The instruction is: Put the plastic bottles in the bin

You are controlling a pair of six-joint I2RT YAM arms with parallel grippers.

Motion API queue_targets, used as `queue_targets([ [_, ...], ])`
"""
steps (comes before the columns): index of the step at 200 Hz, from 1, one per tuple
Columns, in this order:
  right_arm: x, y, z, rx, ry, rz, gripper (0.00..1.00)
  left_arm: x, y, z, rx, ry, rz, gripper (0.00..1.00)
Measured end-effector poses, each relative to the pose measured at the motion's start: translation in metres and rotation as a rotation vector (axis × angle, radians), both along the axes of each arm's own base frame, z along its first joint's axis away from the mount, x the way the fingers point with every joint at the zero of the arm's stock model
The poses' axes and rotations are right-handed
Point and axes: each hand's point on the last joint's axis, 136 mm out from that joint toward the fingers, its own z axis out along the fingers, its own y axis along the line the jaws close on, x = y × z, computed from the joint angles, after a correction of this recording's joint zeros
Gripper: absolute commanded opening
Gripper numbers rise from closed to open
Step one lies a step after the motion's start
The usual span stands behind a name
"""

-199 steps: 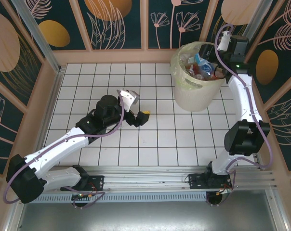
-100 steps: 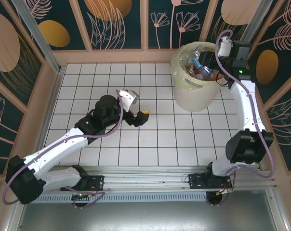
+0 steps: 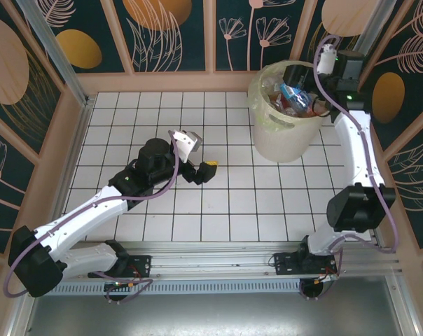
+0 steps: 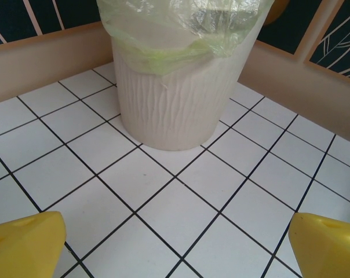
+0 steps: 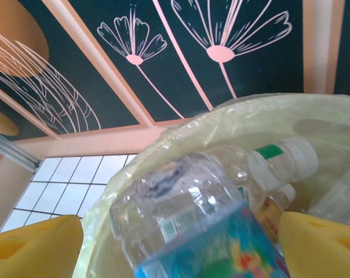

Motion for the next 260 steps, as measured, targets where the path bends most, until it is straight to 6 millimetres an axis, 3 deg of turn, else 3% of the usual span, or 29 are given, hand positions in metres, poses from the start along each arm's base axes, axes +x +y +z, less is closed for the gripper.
queue_targets([
  [31, 0.018, 0.011, -0.015, -0.001, 0.032, 0.011, 0.87, 0.0, 0.0, 0.0, 0.0, 0.0, 0.0, 0.99],
  [64, 0.03, 0.014, -0.018, -0.041, 0.034, 0.012, 0.75, 0.0, 0.0, 0.0, 0.0, 0.0, 0.0, 0.99],
  [90, 0.023, 0.018, -0.017, -0.085, 0.013, 0.03, 0.71, 0.0, 0.0, 0.0, 0.0, 0.0, 0.0, 0.99],
  [128, -0.005, 0.019, -0.014, -0.131, -0.014, 0.051, 0.65, 0.0, 0.0, -0.001, 0.002, 0.003, -0.001, 0.99],
  [178, -0.022, 0.027, -0.017, -0.141, -0.023, 0.12, 0.72, 0.001, -0.001, -0.005, 0.008, 0.009, -0.001, 0.99],
  [260, -0.011, 0.019, -0.013, -0.106, -0.01, 0.046, 0.81, 0.002, -0.001, -0.004, 0.005, 0.012, 0.006, 0.99],
])
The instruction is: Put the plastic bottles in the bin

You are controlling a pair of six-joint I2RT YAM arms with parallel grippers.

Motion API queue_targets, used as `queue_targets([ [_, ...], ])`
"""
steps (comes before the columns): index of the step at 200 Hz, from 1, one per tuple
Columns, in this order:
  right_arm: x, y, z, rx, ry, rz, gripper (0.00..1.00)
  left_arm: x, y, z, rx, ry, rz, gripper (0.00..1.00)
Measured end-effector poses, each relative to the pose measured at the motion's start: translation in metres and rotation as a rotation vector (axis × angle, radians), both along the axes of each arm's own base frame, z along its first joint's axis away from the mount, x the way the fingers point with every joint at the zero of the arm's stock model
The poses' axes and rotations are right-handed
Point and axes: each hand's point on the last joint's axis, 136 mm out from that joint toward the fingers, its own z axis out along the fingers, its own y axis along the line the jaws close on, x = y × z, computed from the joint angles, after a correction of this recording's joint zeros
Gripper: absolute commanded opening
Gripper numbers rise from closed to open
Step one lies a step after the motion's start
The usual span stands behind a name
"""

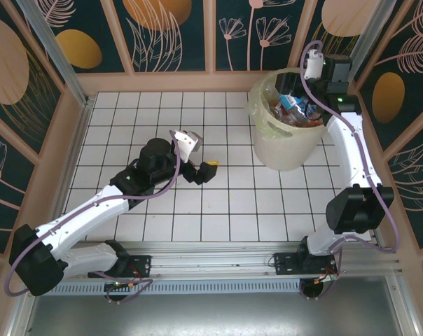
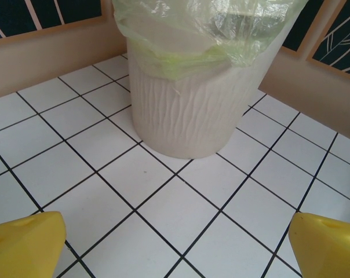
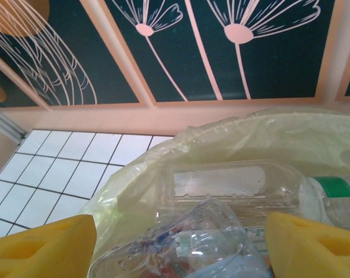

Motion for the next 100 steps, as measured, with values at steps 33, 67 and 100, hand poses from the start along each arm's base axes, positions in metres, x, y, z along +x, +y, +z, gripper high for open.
queue_targets([
  [33, -0.005, -0.009, 0.003, 0.018, -0.016, -0.061, 0.88, -0.001, 0.001, 0.004, -0.013, -0.001, 0.003, 0.99],
  [67, -0.027, -0.049, 0.023, 0.086, -0.059, -0.194, 0.96, 0.0, 0.0, 0.005, -0.022, 0.0, 0.005, 0.99],
  [100, -0.069, -0.094, 0.034, 0.176, -0.097, -0.346, 0.99, 0.0, 0.0, 0.009, -0.036, -0.004, 0.007, 0.99],
])
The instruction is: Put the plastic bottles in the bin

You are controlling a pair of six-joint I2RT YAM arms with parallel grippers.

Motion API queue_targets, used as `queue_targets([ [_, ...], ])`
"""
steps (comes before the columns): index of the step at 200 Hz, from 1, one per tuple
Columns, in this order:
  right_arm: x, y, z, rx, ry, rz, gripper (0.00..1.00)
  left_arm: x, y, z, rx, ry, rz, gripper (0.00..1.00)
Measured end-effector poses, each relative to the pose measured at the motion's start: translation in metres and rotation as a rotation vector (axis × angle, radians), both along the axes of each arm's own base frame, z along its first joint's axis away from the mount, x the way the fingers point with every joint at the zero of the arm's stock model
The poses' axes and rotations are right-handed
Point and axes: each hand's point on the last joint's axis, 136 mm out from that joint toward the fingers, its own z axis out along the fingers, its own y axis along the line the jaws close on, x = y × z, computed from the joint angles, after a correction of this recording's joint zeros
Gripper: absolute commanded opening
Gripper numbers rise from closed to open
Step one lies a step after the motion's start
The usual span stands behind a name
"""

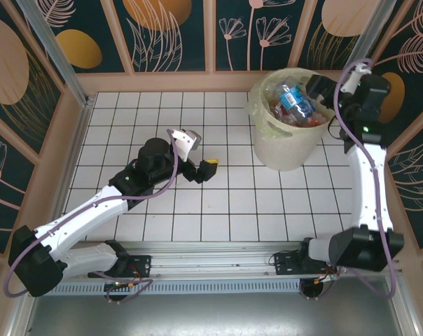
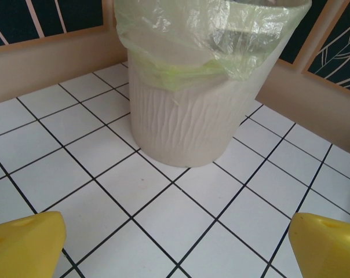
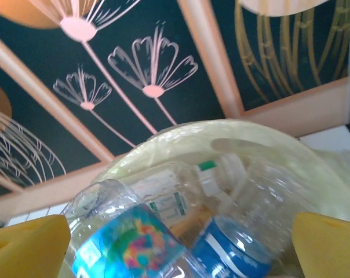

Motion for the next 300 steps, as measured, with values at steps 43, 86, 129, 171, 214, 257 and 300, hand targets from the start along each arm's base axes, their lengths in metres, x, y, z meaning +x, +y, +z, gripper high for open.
queue_targets([
  [43, -0.056, -0.006, -0.031, 0.122, 0.022, -0.109, 0.99, -0.001, -0.001, 0.007, -0.027, -0.01, -0.006, 0.99],
  [86, -0.09, -0.003, -0.083, 0.253, 0.074, -0.162, 0.99, -0.013, -0.003, 0.024, -0.112, -0.04, -0.053, 0.99],
  [129, -0.083, 0.016, -0.107, 0.354, 0.095, -0.062, 0.99, -0.02, -0.003, 0.029, -0.162, -0.046, -0.08, 0.99],
  [171, -0.068, 0.034, -0.108, 0.403, 0.078, 0.059, 0.99, -0.025, 0.0, 0.027, -0.171, -0.04, -0.085, 0.99],
  [214, -0.049, 0.051, -0.113, 0.415, 0.076, 0.141, 0.99, -0.026, 0.001, 0.029, -0.179, -0.044, -0.08, 0.99],
  [257, -0.023, 0.08, -0.119, 0.412, 0.093, 0.225, 0.99, -0.022, 0.004, 0.03, -0.18, -0.044, -0.051, 0.99],
  [300, 0.011, 0.092, -0.13, 0.411, 0.115, 0.25, 0.99, -0.017, 0.007, 0.029, -0.176, -0.046, -0.016, 0.99],
])
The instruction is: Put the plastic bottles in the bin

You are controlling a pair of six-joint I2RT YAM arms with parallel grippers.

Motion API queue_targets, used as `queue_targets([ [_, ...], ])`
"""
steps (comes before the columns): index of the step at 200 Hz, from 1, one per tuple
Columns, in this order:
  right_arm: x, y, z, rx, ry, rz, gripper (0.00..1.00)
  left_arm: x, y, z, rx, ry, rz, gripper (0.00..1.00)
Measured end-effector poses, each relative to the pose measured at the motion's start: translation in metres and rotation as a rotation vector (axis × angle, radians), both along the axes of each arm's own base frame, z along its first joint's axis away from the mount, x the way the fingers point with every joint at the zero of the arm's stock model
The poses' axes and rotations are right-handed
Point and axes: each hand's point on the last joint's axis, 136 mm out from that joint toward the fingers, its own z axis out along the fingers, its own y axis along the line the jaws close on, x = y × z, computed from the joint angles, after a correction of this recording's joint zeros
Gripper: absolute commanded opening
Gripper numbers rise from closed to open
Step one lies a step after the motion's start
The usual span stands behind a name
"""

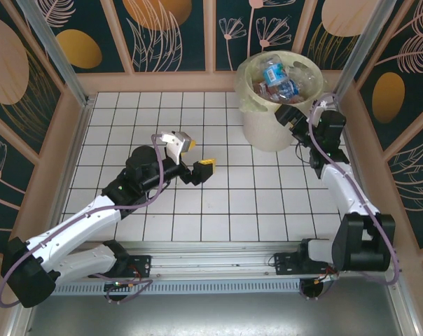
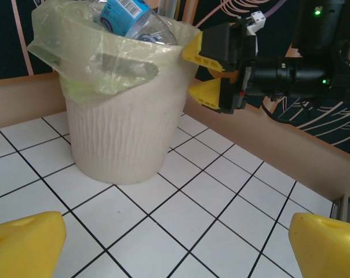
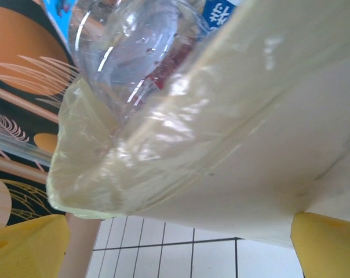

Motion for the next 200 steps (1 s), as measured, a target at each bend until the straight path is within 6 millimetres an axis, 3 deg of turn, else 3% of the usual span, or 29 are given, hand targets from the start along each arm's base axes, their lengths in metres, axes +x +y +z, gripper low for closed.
queue_targets([
  [55, 0.042, -0.005, 0.0, -0.041, -0.005, 0.002, 0.99, 0.005, 0.004, -0.003, 0.006, 0.01, 0.035, 0.99],
  [92, 0.046, -0.01, 0.002, -0.1, -0.027, 0.01, 0.99, 0.01, 0.008, -0.005, 0.015, 0.012, 0.075, 0.99],
  [111, 0.038, -0.01, 0.005, -0.144, -0.046, 0.02, 0.99, 0.016, 0.013, -0.005, 0.023, 0.008, 0.119, 0.99],
  [145, -0.003, -0.018, 0.008, -0.236, -0.106, -0.017, 0.99, 0.033, 0.023, -0.006, 0.056, -0.008, 0.224, 0.99],
  [166, -0.017, -0.03, 0.01, -0.297, -0.13, -0.086, 0.99, 0.046, 0.031, -0.004, 0.079, -0.025, 0.299, 0.99],
  [200, -0.039, -0.056, -0.017, -0.387, -0.127, -0.224, 0.99, 0.07, 0.06, -0.004, 0.098, -0.034, 0.436, 0.99],
])
